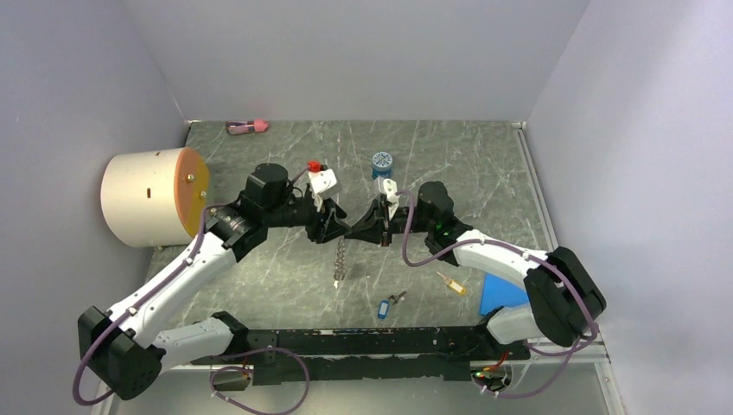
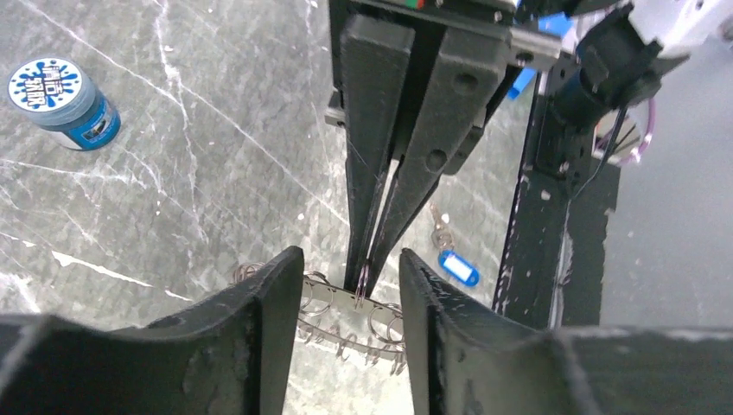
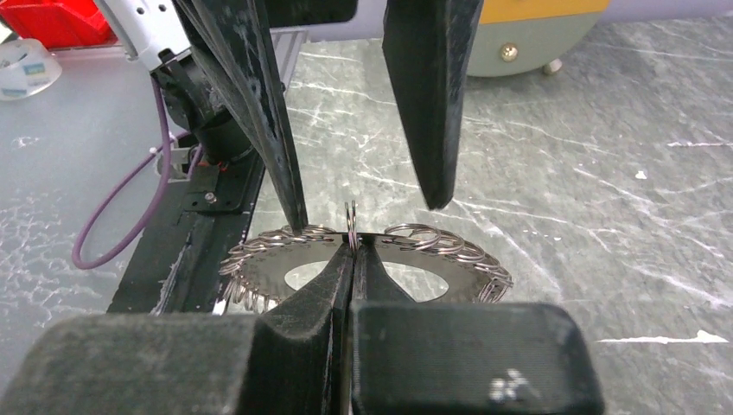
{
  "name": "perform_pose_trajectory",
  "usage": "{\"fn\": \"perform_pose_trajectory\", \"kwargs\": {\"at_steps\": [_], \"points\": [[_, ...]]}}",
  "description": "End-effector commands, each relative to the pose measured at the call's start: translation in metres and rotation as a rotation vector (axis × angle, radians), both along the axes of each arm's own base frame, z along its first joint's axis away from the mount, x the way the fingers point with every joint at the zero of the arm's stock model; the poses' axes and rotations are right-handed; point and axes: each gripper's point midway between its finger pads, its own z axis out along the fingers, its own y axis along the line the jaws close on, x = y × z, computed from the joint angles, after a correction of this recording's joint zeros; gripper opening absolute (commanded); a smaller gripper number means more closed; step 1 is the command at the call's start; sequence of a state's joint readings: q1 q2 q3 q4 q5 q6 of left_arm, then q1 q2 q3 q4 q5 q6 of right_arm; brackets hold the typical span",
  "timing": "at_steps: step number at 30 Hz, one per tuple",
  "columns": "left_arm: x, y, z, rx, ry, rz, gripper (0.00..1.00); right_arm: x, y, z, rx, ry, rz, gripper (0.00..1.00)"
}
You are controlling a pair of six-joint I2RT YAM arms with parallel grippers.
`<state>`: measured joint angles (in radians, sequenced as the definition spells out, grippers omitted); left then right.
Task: Put the keys on the keyring
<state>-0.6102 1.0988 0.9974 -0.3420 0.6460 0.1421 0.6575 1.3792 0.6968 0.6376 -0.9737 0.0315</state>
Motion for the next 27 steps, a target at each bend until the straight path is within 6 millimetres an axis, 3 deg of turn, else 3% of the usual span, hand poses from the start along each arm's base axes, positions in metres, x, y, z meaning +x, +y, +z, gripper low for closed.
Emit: {"fn": "perform_pose_trajectory", "kwargs": {"at_steps": [1, 8, 14, 23, 27], "points": [[0.007, -0.002, 0.038, -0.17, 0.033, 0.094, 0.53, 0.0, -0.002, 0.027, 0.077, -0.078, -0.025, 0.0], [0.006, 0.02, 0.049, -0.356, 0.164, 0.039, 0.52, -0.003, -0.002, 0.029, 0.09, -0.046, -0.025, 0.0], [-0.003, 0.046, 0.036, -0.509, 0.152, 0.011, 0.48, -0.005, -0.002, 0.032, 0.09, -0.027, -0.017, 0.0], [-0.032, 0.039, 0.005, -0.541, -0.006, -0.149, 0.37, -0.006, -0.001, 0.032, 0.088, -0.01, 0.002, 0.0], [-0.032, 0.032, -0.003, -0.538, -0.075, -0.134, 0.35, -0.007, 0.0, 0.031, 0.084, -0.002, 0.01, 0.0]]}}
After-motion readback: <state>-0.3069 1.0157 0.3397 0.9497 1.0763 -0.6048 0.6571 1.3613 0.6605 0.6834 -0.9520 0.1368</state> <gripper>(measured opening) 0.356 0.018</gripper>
